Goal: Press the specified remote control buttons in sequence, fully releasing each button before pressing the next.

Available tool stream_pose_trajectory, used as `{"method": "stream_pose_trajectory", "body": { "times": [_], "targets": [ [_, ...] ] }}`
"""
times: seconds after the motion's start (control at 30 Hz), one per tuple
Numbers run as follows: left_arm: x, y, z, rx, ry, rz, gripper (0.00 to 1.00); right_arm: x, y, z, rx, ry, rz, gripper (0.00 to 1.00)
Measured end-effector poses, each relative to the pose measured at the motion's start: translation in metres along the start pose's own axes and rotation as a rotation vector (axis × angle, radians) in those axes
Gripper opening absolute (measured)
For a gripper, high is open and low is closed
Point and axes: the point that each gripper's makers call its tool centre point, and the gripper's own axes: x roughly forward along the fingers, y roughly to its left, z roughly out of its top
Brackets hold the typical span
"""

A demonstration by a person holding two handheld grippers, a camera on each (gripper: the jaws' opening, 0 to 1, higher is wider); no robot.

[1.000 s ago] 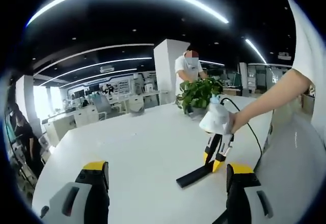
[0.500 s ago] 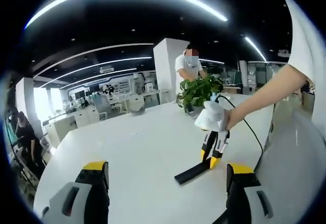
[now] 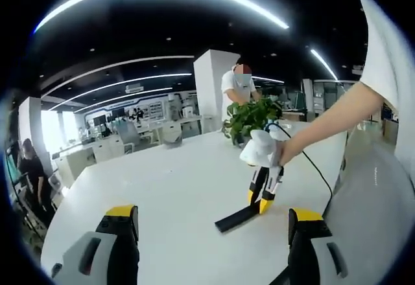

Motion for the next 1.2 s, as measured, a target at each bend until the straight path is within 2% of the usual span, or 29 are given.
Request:
{"method": "stream_pose_trajectory", "body": {
  "times": [0.43, 1.2],
  "targets": [
    [0.001, -0.002, -0.003, 0.003, 0.018, -0.008, 1.0, -0.002, -0.007, 0.006, -0.015, -0.013, -0.005, 0.24],
    [0.003, -0.002, -0.01, -0.009, 0.051, -0.015, 1.0, -0.003, -0.017, 0.015, 0.012, -0.071, 0.013, 0.24]
  ]
}}
